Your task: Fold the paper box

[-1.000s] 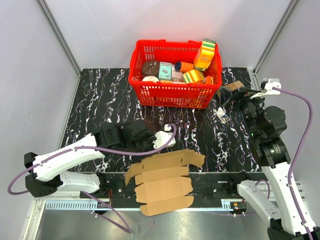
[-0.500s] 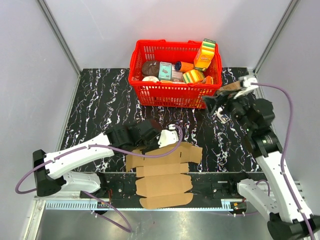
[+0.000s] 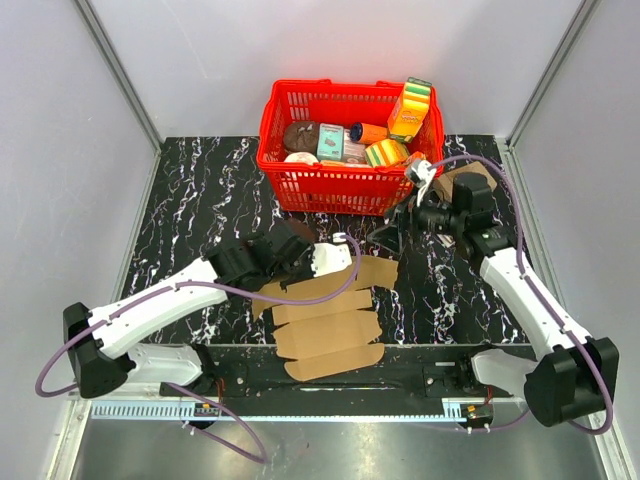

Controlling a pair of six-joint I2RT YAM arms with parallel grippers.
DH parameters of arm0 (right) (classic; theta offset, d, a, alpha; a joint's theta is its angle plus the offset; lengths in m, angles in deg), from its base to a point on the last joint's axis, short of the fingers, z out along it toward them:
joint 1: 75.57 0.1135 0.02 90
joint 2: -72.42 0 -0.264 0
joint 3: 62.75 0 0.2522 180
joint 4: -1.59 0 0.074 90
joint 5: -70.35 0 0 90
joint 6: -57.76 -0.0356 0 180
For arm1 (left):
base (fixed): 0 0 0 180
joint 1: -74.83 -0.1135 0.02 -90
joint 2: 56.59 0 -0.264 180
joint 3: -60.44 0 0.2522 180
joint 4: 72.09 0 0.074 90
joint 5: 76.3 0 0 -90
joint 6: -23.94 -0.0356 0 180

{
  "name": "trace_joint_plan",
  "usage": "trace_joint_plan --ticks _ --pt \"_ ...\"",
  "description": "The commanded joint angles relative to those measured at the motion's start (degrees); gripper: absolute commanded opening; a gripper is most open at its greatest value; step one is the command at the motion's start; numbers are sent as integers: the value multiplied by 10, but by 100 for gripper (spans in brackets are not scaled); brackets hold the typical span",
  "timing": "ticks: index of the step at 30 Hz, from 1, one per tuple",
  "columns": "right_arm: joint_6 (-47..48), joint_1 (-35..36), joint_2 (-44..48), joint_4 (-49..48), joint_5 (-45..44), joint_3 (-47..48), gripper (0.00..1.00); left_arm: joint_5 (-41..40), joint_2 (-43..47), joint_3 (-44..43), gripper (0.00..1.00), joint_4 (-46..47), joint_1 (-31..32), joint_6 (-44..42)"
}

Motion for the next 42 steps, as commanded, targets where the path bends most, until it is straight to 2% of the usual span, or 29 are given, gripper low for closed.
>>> trace_joint_plan --ticks 1,12,23,27,30,35,42 --pt "76 2 19 -73 75 -50 99 20 -13 -4 0 31 -6 -29" --pt "218 23 -23 -54 169 -59 99 32 -33 -12 0 43 -10 -36" --pt "295 96 -66 -51 89 -64 99 40 -39 -23 0 48 -22 -46" --pt "307 111 -75 -67 60 -74 96 43 -35 -23 0 53 -25 -47" --pt "311 119 -84 -74 56 -74 90 46 -35 -26 0 58 -26 -49" --pt "314 130 -103 -82 44 -72 72 44 -41 -32 0 58 -26 -51" --pt "308 134 -124 -96 28 -72 59 41 -42 -35 0 57 -27 -55"
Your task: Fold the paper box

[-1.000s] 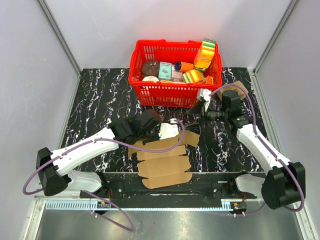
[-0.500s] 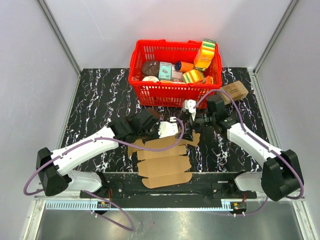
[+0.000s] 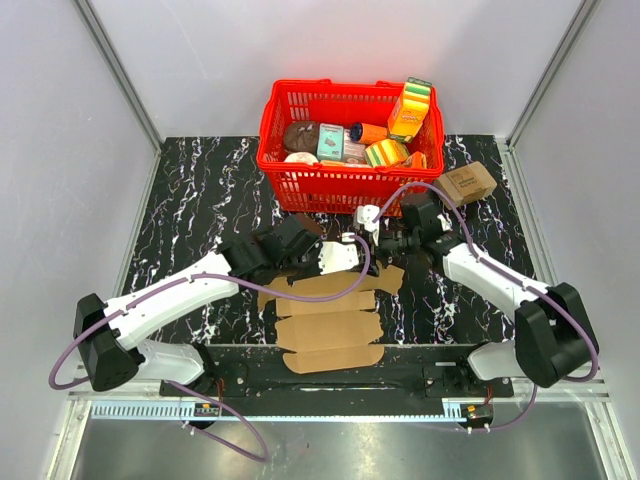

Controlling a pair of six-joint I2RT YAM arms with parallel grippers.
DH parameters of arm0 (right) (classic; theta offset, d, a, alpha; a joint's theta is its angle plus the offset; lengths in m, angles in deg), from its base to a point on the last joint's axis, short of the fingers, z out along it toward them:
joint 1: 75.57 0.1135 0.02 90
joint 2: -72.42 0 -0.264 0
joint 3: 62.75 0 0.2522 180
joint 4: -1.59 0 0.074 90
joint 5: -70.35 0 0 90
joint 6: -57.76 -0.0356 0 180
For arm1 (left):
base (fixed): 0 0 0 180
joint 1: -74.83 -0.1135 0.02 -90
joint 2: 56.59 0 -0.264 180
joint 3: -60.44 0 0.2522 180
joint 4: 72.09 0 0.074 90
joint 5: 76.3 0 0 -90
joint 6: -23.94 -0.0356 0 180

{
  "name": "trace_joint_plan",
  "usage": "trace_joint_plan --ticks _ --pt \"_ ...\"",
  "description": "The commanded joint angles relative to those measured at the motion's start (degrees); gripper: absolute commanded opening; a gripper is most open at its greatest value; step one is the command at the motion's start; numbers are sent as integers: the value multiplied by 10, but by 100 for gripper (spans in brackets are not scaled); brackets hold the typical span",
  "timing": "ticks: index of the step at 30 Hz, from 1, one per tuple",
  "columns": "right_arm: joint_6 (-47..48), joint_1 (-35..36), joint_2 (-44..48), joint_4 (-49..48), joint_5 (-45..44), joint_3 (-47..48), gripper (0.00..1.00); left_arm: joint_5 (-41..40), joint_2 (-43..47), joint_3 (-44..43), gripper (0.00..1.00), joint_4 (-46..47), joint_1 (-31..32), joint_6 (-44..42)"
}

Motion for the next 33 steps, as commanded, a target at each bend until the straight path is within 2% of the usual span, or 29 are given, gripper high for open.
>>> trace_joint_plan --ticks 1,9,29,33 --pt "2 6 -11 -31 -14 4 58 4 -1 -30 0 22 -4 -7" --pt "-1 6 -26 -18 -13 15 42 1 1 -27 0 23 -5 -8" --pt "-32 14 -53 -41 19 26 26 -3 -1 -14 0 27 -7 -10" --pt "-43 15 -54 -76 27 25 27 -2 -5 -14 0 27 -8 -10"
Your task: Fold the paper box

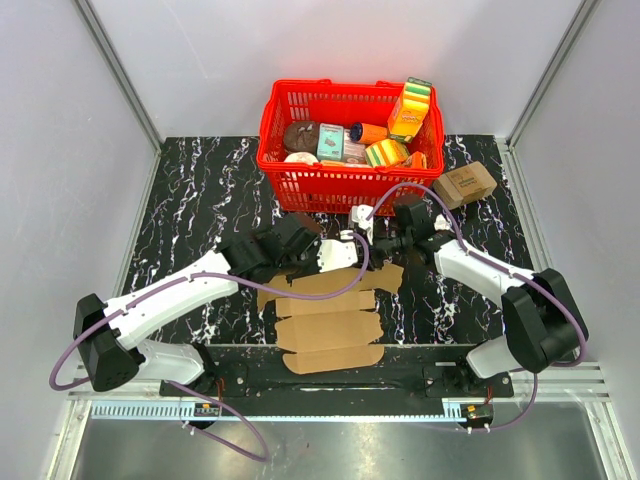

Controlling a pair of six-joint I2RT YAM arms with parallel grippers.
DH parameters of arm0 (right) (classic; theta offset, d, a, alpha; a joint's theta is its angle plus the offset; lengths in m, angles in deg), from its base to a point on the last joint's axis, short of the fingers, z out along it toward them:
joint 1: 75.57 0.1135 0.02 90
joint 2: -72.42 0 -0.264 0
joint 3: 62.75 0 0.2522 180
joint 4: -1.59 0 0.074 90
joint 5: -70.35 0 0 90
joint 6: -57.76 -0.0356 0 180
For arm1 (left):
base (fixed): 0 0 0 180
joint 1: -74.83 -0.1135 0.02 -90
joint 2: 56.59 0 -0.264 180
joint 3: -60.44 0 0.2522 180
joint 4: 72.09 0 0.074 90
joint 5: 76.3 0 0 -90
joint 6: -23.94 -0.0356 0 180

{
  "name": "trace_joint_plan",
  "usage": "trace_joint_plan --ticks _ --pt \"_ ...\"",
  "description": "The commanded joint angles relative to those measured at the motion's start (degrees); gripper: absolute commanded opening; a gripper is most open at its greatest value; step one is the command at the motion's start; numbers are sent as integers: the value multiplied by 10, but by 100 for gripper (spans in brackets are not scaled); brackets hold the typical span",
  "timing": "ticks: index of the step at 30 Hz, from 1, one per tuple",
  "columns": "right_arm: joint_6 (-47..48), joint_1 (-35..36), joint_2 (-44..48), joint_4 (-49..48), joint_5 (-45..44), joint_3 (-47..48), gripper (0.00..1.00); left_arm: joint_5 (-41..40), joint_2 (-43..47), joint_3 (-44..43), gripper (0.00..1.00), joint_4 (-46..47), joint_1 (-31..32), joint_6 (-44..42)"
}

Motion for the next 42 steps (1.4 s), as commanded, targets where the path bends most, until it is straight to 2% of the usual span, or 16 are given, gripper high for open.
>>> trace_joint_plan --ticks 1,5,13,16,19,21,27,28,32,34,40,42 --pt "-20 8 1 -57 27 19 29 -1 -6 -14 0 25 -4 -8" --pt "-28 8 4 -68 29 16 30 -1 -8 -14 0 25 -4 -10" --pt "-13 12 -1 -50 37 22 20 -1 -12 -17 0 25 -4 -9" --pt "-4 13 -3 -37 36 23 27 -6 -14 -18 0 25 -4 -9" --pt "0 14 -2 -32 36 21 29 -7 -15 -18 0 25 -3 -9" --pt "1 16 -2 -28 36 20 26 -7 -15 -18 0 26 -5 -8" --pt "29 19 -6 16 37 31 6 -9 -15 -19 0 26 -5 -8" --pt "31 19 -6 19 35 33 6 -9 -14 -19 0 27 -6 -7" --pt "33 22 -8 21 15 27 21 -9 -14 -17 0 29 -8 -6" --pt "35 24 -7 22 13 26 22 -8 -14 -18 0 29 -8 -6" --pt "38 26 -9 25 16 30 0 -7 -15 -19 0 29 -8 -6" --pt "35 26 -9 24 14 31 0 -6 -15 -18 0 29 -8 -6"
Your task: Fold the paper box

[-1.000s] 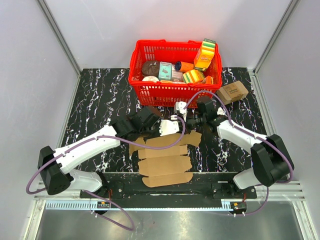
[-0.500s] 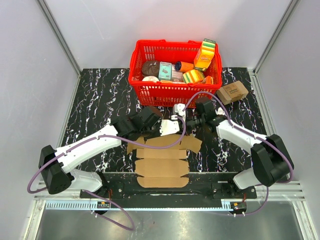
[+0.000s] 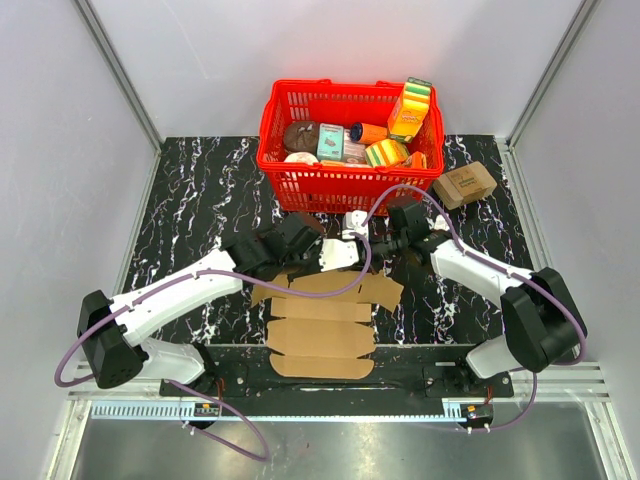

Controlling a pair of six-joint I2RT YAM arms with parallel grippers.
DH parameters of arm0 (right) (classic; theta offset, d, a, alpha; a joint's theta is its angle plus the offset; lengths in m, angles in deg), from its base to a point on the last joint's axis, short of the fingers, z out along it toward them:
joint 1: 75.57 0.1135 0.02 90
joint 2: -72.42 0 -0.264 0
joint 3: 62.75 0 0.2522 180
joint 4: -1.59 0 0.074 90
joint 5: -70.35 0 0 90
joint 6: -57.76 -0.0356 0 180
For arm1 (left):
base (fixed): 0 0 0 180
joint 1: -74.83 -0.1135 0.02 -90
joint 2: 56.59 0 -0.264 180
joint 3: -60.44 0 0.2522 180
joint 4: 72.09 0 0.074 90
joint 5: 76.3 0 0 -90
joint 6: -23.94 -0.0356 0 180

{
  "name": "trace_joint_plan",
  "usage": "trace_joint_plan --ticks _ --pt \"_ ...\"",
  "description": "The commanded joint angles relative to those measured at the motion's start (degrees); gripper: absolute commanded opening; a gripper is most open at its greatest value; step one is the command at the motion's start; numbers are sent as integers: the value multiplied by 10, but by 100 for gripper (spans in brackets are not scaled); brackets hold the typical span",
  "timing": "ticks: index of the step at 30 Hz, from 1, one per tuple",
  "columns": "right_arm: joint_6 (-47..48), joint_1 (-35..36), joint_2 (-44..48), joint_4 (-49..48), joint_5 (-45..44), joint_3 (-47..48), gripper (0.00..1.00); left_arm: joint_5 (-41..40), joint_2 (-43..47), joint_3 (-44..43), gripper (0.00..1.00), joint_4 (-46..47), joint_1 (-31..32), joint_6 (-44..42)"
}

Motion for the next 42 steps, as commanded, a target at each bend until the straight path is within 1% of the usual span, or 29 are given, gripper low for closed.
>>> trace_joint_plan --ticks 1,5,6,8,9,13,15,17,22,25,29,30,34,38,42 --pt "5 7 -5 3 -8 22 0 0 1 -18 0 26 -3 -2" --pt "-3 7 0 -1 -13 21 0 -29 3 -12 0 36 -3 12" --pt "-4 7 2 -2 -14 20 0 -41 5 -12 6 41 -4 16" --pt "-9 7 3 1 -21 22 0 -63 11 -7 28 53 -6 30" --pt "-10 7 3 4 -23 25 0 -72 15 -9 36 58 -8 37" --pt "1 7 -5 36 -27 39 0 -76 33 -19 48 62 -28 69" --pt "3 7 -10 54 -30 48 0 -76 48 -18 62 65 -43 83" --pt "0 7 -16 71 -33 58 0 -78 74 -11 71 77 -57 108" --pt "-54 7 -21 98 -64 84 0 -94 156 58 82 150 -93 184" --pt "-129 6 -10 88 -116 83 0 -118 204 108 84 187 -111 234" --pt "-243 6 12 86 -212 87 0 -121 262 164 77 212 -134 308" --pt "-257 7 15 95 -226 92 0 -120 271 173 75 216 -137 318" --pt "-285 7 33 109 -232 96 0 -113 301 209 75 228 -144 365" --pt "-322 7 51 110 -254 89 0 -98 307 237 75 242 -144 391" --pt "-331 7 58 145 -269 93 0 -68 322 277 76 284 -146 413"
